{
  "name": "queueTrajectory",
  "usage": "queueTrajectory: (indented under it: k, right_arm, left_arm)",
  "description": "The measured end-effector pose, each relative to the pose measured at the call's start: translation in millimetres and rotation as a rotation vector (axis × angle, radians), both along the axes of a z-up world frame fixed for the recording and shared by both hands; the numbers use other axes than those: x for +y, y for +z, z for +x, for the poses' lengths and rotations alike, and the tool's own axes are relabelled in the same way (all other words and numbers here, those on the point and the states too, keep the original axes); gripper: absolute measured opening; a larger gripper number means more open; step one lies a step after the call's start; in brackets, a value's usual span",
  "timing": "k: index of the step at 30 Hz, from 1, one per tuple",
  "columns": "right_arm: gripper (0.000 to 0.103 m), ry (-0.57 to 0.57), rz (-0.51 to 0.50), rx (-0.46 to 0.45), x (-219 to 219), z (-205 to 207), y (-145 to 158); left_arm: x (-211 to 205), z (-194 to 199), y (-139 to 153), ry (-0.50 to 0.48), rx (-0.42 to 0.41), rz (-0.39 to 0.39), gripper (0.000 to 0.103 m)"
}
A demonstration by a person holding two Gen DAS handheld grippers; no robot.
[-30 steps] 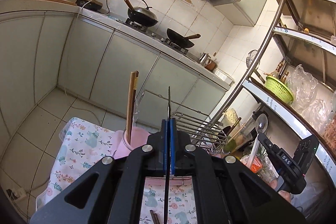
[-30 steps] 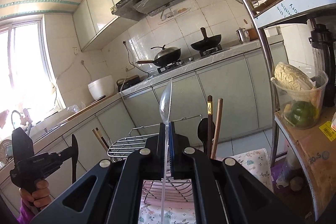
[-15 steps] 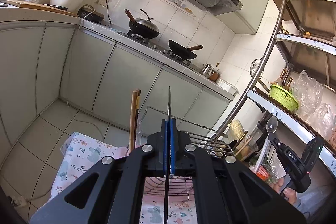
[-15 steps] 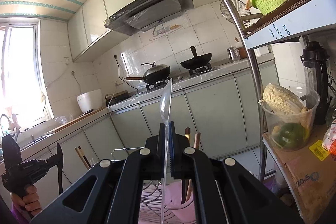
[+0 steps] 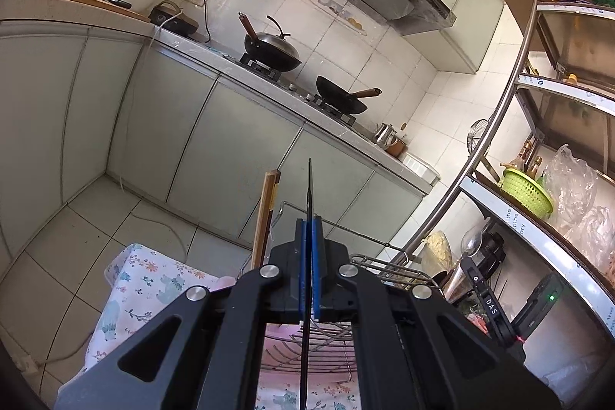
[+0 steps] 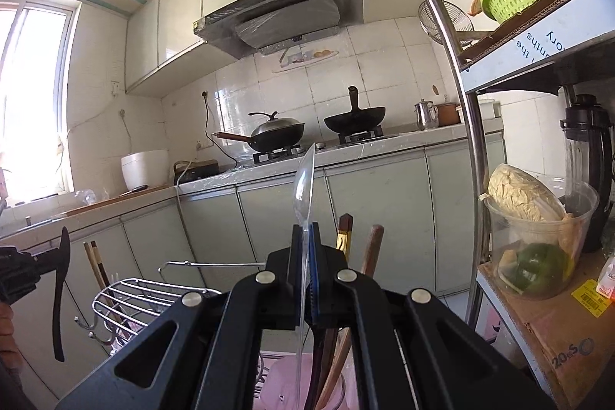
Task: Organize utensils
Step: 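Carry the spoon over the pink cup with the right gripper while the left carries the knife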
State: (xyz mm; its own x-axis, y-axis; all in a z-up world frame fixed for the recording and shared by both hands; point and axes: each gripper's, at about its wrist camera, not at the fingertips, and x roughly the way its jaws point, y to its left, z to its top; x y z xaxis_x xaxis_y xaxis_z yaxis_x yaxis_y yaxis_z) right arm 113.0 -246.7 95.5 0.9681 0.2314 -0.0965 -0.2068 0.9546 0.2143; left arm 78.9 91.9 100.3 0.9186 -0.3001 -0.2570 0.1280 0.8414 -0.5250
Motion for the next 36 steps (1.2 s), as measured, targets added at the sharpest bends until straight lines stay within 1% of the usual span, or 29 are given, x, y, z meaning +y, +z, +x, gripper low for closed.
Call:
queueTrajectory:
  k: [7,11,15,20,27,28,31,36]
  right_arm:
    - [0.003,-0.017,-0.039,0.001,6,0,-21]
    - [0.003,-0.016,-0.045,0.013,8,-6,-32]
    - [0.003,-0.013,-0.046,0.030,11,-12,-42]
    - [0.003,-0.007,-0.042,0.044,14,-19,-50]
    - [0.003,-0.008,-0.024,0.072,12,-20,-58]
    - [0.003,-0.007,-0.024,0.076,12,-19,-60]
    - [0.003,-0.005,-0.021,0.084,12,-17,-62]
    - [0.003,-0.001,-0.011,0.094,11,-17,-66]
  left_arm:
    - [-1,11,-7,0.001,-0.007,-0.017,0.001]
    - [-2,14,-7,0.016,-0.037,-0.021,0.001]
    - [-3,15,-4,0.063,-0.096,-0.009,0.001]
    - [-12,17,-5,0.154,-0.179,0.028,0.001]
    - [-35,17,-23,0.270,-0.279,0.134,0.001]
    - [-37,18,-26,0.287,-0.285,0.149,0.001]
    - [-40,22,-37,0.311,-0.284,0.161,0.001]
    - [-40,26,-49,0.298,-0.256,0.169,0.001]
